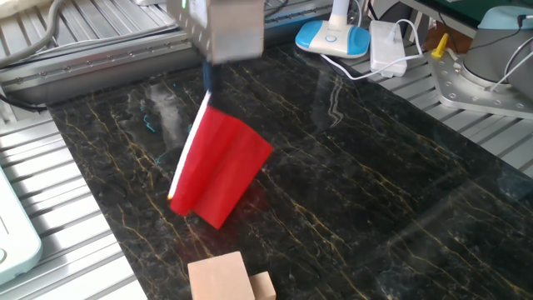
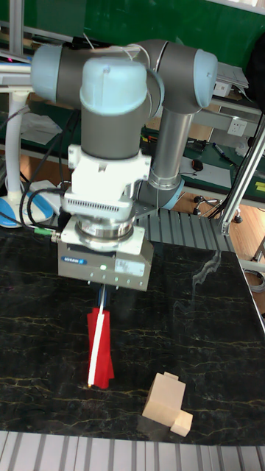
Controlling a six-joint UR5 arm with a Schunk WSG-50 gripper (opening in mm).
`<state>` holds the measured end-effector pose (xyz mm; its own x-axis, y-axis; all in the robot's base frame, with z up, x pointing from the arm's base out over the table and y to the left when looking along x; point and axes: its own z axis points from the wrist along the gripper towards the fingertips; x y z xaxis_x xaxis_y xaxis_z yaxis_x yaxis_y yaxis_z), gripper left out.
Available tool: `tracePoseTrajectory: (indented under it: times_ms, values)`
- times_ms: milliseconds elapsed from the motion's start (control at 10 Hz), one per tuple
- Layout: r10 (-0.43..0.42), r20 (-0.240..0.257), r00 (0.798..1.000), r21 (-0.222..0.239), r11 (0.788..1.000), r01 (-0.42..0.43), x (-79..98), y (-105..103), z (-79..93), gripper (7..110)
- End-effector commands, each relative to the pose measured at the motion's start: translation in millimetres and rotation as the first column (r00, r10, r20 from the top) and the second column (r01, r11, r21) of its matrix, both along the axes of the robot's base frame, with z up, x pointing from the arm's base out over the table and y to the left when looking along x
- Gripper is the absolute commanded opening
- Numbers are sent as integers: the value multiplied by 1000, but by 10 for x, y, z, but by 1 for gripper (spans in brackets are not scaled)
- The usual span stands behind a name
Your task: Wave the flag
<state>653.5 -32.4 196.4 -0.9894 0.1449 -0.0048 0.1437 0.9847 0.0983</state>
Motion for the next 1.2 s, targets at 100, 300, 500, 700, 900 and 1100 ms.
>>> tracePoseTrajectory:
  times_ms: [100, 300, 500, 700, 900, 1100]
  values:
    - [-1, 6, 1000, 2, 1000, 1, -373, 111, 467, 7]
    - [0, 17, 1000, -4, 1000, 1, -543, 98, 540, 7]
    - [-5, 21, 1000, -8, 1000, 6, -656, 127, 593, 7]
    - [-21, 25, 999, -14, 1000, 21, -690, 236, 686, 7]
    - [-41, 34, 999, -35, 998, 42, -658, 355, 755, 7]
    - [-27, 33, 999, -32, 999, 28, -516, 405, 737, 7]
